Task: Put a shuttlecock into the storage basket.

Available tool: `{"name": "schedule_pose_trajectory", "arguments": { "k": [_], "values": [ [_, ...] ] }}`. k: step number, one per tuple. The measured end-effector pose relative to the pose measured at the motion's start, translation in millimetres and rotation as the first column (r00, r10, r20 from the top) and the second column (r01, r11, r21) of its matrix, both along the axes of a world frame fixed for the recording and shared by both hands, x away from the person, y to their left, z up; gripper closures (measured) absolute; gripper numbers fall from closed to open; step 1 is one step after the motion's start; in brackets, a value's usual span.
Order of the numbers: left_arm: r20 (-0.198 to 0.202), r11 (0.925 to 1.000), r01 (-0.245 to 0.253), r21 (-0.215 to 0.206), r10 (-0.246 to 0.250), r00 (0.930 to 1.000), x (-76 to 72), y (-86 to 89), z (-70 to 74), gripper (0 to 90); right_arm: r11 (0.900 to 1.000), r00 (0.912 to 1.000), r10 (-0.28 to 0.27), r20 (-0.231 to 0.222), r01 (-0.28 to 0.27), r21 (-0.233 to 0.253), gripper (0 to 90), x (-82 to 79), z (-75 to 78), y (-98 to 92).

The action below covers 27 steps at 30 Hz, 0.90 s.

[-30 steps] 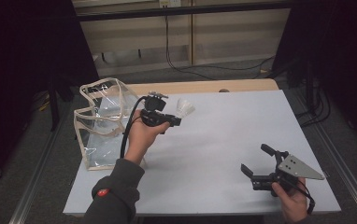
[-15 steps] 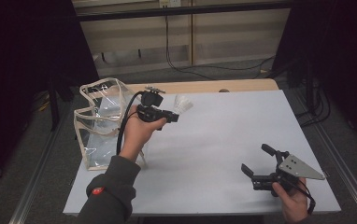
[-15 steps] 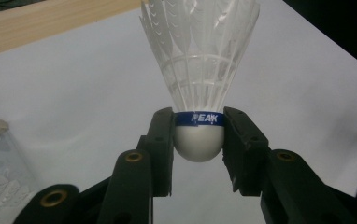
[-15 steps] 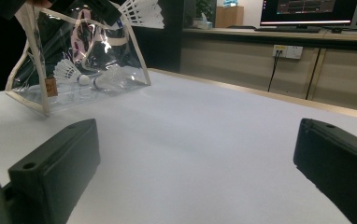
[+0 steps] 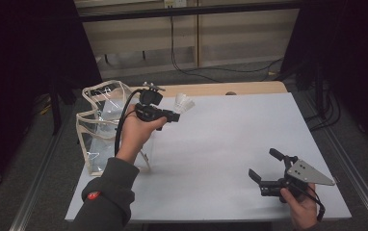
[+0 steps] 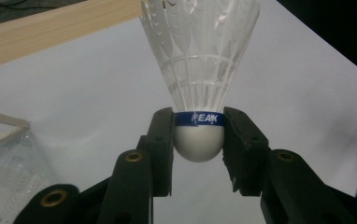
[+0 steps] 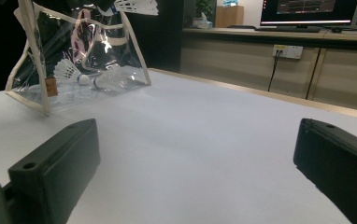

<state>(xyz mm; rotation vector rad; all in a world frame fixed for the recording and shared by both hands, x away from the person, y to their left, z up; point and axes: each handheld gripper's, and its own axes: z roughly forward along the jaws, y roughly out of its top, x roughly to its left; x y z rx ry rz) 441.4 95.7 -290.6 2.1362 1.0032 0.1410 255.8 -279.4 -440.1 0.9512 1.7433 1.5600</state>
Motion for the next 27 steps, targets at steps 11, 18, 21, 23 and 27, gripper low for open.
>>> {"name": "schedule_pose_trajectory", "arguments": {
  "k": [11,18,21,23,27],
  "values": [
    [0.016,0.9998,-0.018,0.002,0.018,0.9997,0.2,6.7,13.8,65.4,1.000,1.0000,0.001,0.001,-0.001,-0.001,0.5,-0.1,0.5,0.2],
    [0.019,0.9995,-0.028,0.012,0.028,0.9994,1.8,15.1,20.4,65.4,1.000,1.0000,-0.002,-0.002,0.002,0.000,0.5,0.0,-0.1,-0.8],
    [0.020,0.9993,-0.037,0.003,0.037,0.9991,1.5,16.3,22.5,65.4,1.000,1.0000,-0.003,-0.001,0.003,0.002,0.5,-0.3,0.3,-0.4],
    [0.022,0.9995,-0.029,0.013,0.029,0.9993,1.6,17.6,24.5,65.4,1.000,1.0000,-0.002,-0.001,0.002,0.000,0.5,-0.2,0.2,-0.3],
    [0.027,0.9993,-0.038,0.007,0.038,0.9989,1.7,19.4,27.3,65.4,1.000,1.0000,0.001,0.001,-0.001,-0.001,0.5,-0.2,0.3,0.1]
  ]
}}
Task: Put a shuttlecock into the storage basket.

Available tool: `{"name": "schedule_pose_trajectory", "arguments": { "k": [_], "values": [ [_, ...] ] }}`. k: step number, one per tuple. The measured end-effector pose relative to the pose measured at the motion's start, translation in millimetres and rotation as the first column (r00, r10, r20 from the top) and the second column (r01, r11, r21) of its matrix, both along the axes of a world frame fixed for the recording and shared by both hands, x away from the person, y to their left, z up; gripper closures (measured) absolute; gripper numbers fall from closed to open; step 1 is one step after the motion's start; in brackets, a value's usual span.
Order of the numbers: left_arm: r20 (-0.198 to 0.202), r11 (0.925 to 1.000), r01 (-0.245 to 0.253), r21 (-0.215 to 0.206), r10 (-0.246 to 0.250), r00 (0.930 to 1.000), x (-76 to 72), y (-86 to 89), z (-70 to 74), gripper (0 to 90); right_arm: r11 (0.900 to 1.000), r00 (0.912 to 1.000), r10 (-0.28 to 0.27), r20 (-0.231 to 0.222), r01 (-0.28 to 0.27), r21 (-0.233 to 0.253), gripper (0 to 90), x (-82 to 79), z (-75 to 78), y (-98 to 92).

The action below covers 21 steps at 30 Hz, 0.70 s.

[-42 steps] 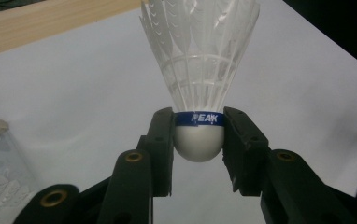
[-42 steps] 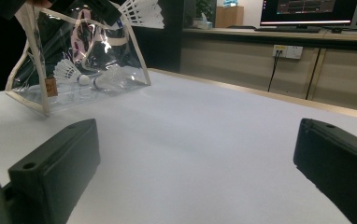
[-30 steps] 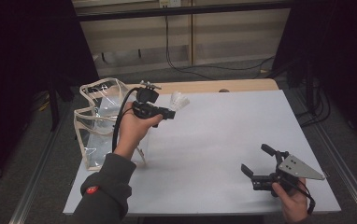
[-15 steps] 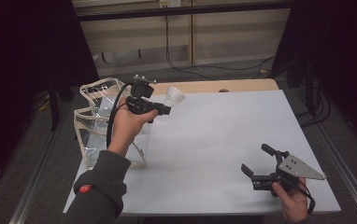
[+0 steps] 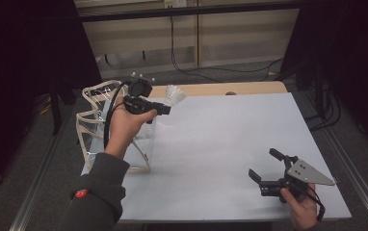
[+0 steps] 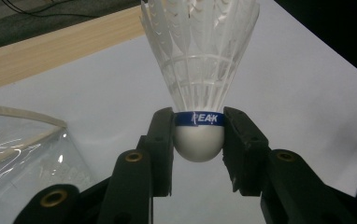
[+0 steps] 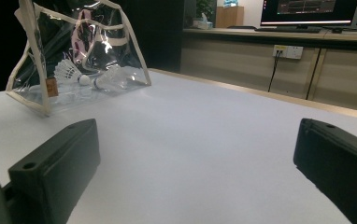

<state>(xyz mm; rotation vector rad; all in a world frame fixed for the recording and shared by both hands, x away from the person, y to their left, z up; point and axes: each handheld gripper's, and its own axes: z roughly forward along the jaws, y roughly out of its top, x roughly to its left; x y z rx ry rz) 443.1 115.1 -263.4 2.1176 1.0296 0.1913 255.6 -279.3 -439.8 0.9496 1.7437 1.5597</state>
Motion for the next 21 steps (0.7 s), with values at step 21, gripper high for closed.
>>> {"name": "schedule_pose_trajectory", "arguments": {
  "k": [21],
  "values": [
    [0.010,0.9994,-0.035,-0.009,0.035,0.9993,0.0,17.6,18.0,65.4,1.000,1.0000,-0.005,-0.002,0.005,0.008,0.5,-0.2,0.3,0.1]
  ]
}}
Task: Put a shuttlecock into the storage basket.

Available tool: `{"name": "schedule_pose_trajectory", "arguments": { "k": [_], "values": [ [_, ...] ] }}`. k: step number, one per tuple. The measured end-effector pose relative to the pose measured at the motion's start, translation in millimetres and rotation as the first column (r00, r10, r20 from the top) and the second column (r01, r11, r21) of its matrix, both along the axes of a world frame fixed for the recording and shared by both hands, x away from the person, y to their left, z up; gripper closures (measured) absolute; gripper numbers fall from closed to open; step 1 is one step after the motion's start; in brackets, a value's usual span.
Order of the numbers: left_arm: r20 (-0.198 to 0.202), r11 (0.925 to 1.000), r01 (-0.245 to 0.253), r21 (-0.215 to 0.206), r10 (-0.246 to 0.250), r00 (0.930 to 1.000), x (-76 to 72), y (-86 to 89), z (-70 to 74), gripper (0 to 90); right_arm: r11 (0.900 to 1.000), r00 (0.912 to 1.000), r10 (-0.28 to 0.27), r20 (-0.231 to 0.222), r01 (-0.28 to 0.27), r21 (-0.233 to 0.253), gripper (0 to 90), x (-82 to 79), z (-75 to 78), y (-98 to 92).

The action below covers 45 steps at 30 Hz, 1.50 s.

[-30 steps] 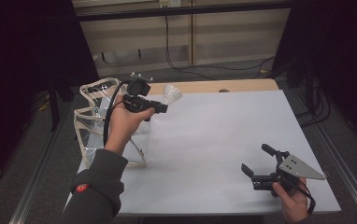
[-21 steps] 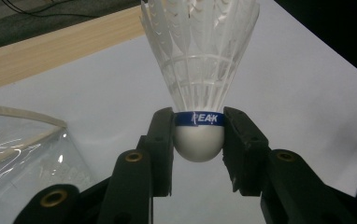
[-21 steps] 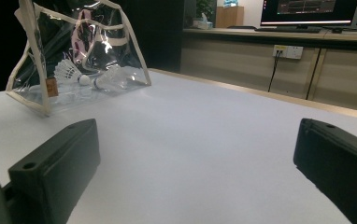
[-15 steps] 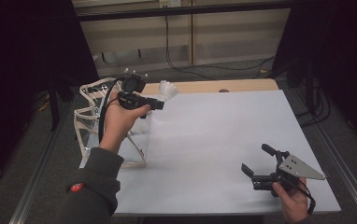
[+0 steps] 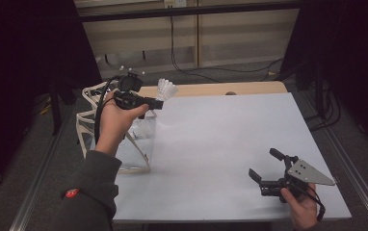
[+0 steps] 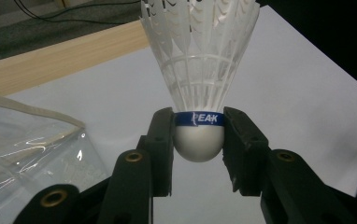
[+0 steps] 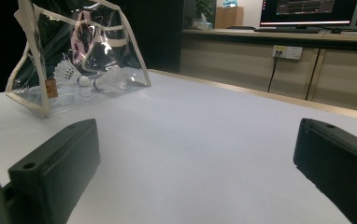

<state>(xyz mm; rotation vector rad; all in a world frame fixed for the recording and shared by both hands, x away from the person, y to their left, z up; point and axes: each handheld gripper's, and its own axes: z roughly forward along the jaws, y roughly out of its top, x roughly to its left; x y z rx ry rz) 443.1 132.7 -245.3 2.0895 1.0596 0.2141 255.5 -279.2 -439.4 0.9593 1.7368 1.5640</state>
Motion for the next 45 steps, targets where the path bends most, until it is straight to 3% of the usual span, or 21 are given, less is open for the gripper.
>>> {"name": "schedule_pose_trajectory", "arguments": {
  "k": [45],
  "values": [
    [0.022,0.9956,-0.094,0.000,0.094,0.9954,5.5,33.9,21.8,65.4,1.000,1.0000,0.002,0.005,-0.002,-0.001,0.5,0.2,0.4,0.5]
  ]
}}
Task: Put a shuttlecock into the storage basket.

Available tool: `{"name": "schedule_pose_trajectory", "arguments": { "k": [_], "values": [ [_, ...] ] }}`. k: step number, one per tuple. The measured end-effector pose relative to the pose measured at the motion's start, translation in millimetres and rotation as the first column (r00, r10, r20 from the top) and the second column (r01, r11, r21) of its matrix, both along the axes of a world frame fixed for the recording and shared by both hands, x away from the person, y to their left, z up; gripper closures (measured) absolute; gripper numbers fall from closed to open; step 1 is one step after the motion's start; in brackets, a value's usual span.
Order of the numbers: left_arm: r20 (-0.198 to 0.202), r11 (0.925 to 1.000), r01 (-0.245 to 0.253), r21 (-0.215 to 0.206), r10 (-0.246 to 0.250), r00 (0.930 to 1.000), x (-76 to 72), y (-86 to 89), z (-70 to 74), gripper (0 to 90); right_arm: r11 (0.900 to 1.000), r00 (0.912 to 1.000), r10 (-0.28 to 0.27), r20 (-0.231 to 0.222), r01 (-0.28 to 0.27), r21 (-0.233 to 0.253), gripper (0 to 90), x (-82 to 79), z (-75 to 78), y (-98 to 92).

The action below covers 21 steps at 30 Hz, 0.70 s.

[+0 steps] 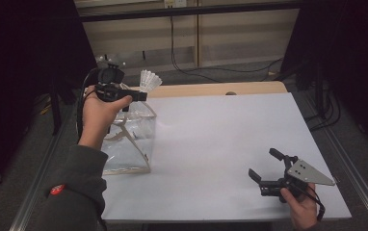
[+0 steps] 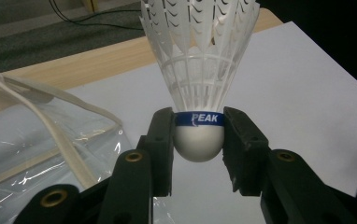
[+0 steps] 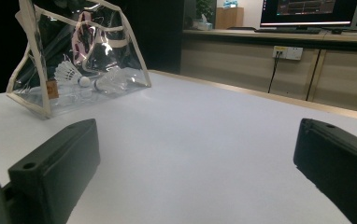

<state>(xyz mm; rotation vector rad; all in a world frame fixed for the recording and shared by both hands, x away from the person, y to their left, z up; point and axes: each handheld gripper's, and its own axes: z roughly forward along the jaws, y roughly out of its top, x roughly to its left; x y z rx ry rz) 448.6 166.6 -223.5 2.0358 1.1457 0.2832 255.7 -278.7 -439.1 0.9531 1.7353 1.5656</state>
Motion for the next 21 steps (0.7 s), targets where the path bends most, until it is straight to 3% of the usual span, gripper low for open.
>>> {"name": "schedule_pose_trajectory", "arguments": {
  "k": [21],
  "values": [
    [0.006,0.9989,-0.046,-0.002,0.046,0.9989,0.2,18.8,4.1,65.4,1.000,1.0000,0.002,-0.003,-0.002,0.000,0.5,0.2,-0.3,1.0]
  ]
}}
